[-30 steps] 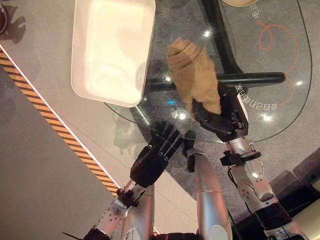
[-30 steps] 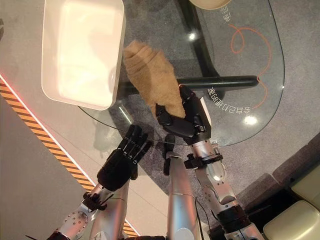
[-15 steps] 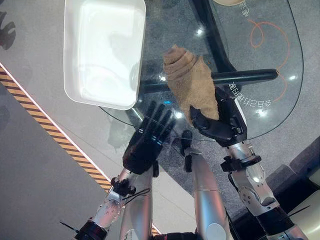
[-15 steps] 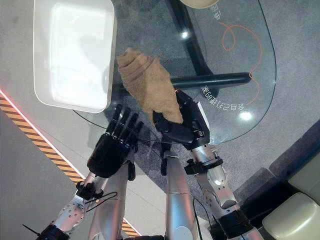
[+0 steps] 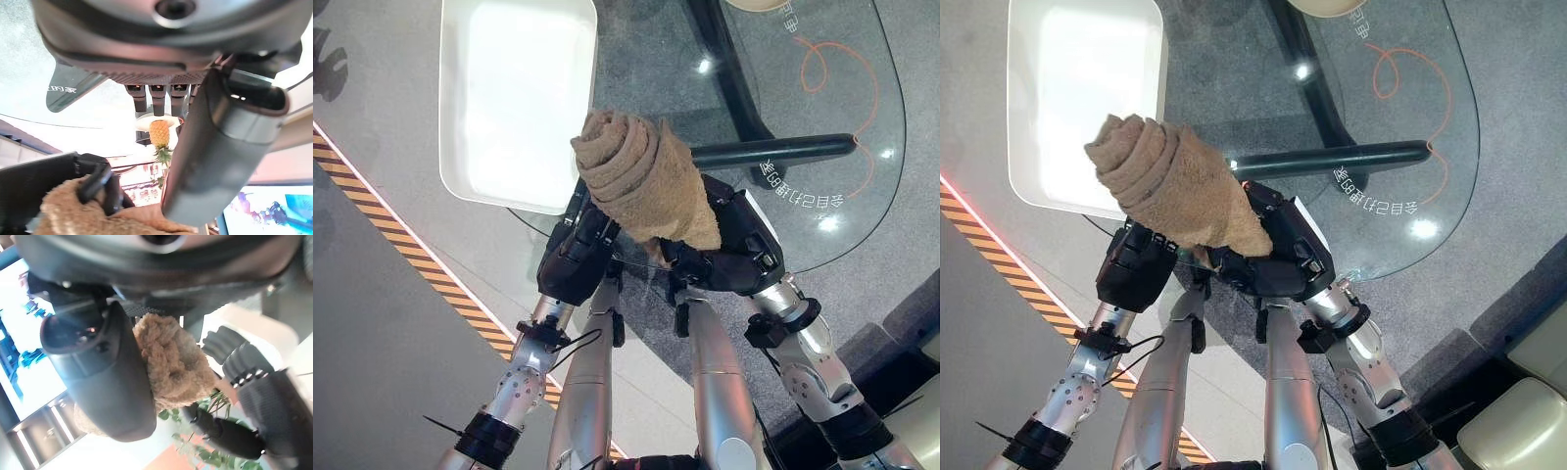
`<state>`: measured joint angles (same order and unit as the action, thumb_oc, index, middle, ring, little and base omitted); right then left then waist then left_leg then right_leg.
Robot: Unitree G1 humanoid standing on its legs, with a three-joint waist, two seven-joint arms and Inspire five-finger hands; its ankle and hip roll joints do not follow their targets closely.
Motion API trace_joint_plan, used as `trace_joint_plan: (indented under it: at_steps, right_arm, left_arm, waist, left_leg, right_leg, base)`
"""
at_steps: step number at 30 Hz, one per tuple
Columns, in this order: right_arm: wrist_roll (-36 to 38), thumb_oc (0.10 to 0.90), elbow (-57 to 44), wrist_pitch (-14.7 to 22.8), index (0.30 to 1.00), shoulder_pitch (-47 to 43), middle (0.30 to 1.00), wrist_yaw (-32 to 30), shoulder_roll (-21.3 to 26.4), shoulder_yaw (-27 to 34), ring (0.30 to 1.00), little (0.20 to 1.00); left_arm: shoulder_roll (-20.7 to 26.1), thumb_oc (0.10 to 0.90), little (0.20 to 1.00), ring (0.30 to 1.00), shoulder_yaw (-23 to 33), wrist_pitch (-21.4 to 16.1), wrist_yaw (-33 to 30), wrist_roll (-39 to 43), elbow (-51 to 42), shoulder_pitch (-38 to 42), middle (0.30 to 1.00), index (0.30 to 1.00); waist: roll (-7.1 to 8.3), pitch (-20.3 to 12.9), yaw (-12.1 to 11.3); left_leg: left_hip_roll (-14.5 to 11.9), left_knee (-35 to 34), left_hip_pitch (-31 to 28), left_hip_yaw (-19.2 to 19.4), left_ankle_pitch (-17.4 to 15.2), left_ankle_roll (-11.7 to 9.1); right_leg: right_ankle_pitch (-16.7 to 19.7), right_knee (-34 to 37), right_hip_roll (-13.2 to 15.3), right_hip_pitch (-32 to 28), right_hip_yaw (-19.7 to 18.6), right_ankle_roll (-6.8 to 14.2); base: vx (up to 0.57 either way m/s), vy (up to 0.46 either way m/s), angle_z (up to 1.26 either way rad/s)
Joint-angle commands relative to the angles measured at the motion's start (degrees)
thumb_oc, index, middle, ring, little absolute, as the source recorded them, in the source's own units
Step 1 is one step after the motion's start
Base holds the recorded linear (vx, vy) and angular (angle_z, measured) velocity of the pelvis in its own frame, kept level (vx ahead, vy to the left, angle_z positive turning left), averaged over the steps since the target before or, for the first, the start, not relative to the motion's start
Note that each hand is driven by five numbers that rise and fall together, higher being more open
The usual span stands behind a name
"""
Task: Wipe the table with a cloth and put it in the basket.
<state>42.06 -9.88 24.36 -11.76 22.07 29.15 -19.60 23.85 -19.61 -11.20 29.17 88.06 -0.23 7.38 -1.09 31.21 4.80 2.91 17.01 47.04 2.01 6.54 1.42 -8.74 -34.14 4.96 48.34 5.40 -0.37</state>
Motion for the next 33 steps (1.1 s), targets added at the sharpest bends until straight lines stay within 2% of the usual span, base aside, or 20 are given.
trace_joint_plan:
  at_steps: [1,5,7,11,18,22,30,33]
  right_arm:
    - [-4.22,0.100,-10.55,3.00,0.300,-2.02,0.300,-0.76,-0.07,0.05,0.300,0.200]
    - [-6.28,0.100,-10.24,2.76,0.300,-1.87,0.300,-3.00,0.51,-1.10,0.300,0.200]
    - [-9.88,0.100,-10.21,1.33,0.300,-2.21,0.300,-5.62,0.94,-2.69,0.300,0.200]
    - [-12.20,0.100,-9.02,-0.12,0.300,-3.47,0.300,-11.19,1.65,-5.32,0.300,0.200]
    - [-10.66,0.100,-5.84,0.27,0.300,-4.90,0.300,-18.15,0.90,-7.34,0.300,0.200]
    - [-7.78,0.100,-5.06,1.54,0.300,-4.67,0.300,-19.13,-0.43,-7.21,0.300,0.200]
    - [-6.94,0.100,-6.12,2.26,0.300,-4.14,0.300,-19.41,-1.95,-6.73,0.300,0.200]
    - [-2.80,0.100,-6.02,4.16,0.300,-3.82,0.300,-18.29,-2.68,-5.82,0.300,0.200]
  left_arm:
    - [-0.38,0.800,0.900,0.900,-0.55,1.59,3.09,-2.75,-8.16,0.18,0.900,0.900]
    - [-0.19,0.800,0.900,0.900,-1.80,3.26,4.68,-2.64,-9.46,0.17,0.900,0.900]
    - [-0.02,0.800,0.900,0.900,-3.30,3.63,5.86,-3.06,-10.53,0.21,0.900,0.900]
    - [0.42,0.800,0.900,0.900,-5.69,4.01,8.64,-2.31,-12.20,1.17,0.900,0.900]
    - [1.44,0.800,0.900,0.900,-8.85,2.29,12.12,-2.87,-12.40,2.95,0.900,0.900]
    - [1.38,0.800,0.900,0.900,-9.31,2.06,11.24,-2.21,-12.37,3.12,0.900,0.900]
    - [0.49,0.800,0.900,0.900,-8.96,2.17,11.62,-2.58,-12.07,2.38,0.900,0.900]
    - [0.05,0.800,0.900,0.900,-8.52,2.67,11.70,-2.80,-11.86,2.04,0.900,0.900]
  waist:
    - [0.05,-1.42,-1.19]
    - [-0.06,-1.42,-1.05]
    - [-0.19,-1.42,-1.00]
    - [-0.45,-1.42,-0.99]
    - [-0.79,-1.42,-0.85]
    - [-0.95,-1.42,-0.79]
    - [-1.06,-1.42,-0.75]
    - [-1.01,-1.42,-0.78]
  left_leg:
    - [1.14,10.41,0.07,2.21,-10.42,2.09]
    - [1.23,9.98,0.26,2.19,-10.04,2.02]
    - [1.27,9.67,0.29,2.24,-9.80,2.03]
    - [1.23,9.15,0.17,2.54,-9.50,2.07]
    - [1.22,8.37,-0.07,2.79,-9.01,1.99]
    - [1.26,7.94,-0.39,2.85,-8.88,1.98]
    - [1.29,7.60,-0.44,2.97,-8.79,2.11]
    - [1.30,7.23,-0.88,2.99,-8.81,2.14]
  right_leg:
    - [9.22,11.72,-4.66,-1.40,-2.14,0.53]
    - [9.47,12.18,-4.68,-1.26,-2.26,0.52]
    - [9.49,12.48,-4.64,-1.30,-2.32,0.44]
    - [9.39,12.67,-4.60,-1.35,-2.36,0.34]
    - [9.60,13.04,-4.70,-1.46,-2.57,0.18]
    - [9.71,13.29,-4.73,-1.67,-2.71,0.16]
    - [9.93,13.47,-4.86,-1.51,-2.93,0.19]
    - [9.91,13.69,-4.97,-1.88,-2.94,0.19]
  base:
    - [0.00,0.000,0.00]
    - [0.00,0.006,-0.06]
    - [0.00,0.022,-0.10]
    - [0.00,0.007,-0.01]
    - [0.00,0.005,0.00]
    - [0.00,0.000,0.00]
    - [0.00,0.000,0.00]
    - [0.00,0.000,0.00]
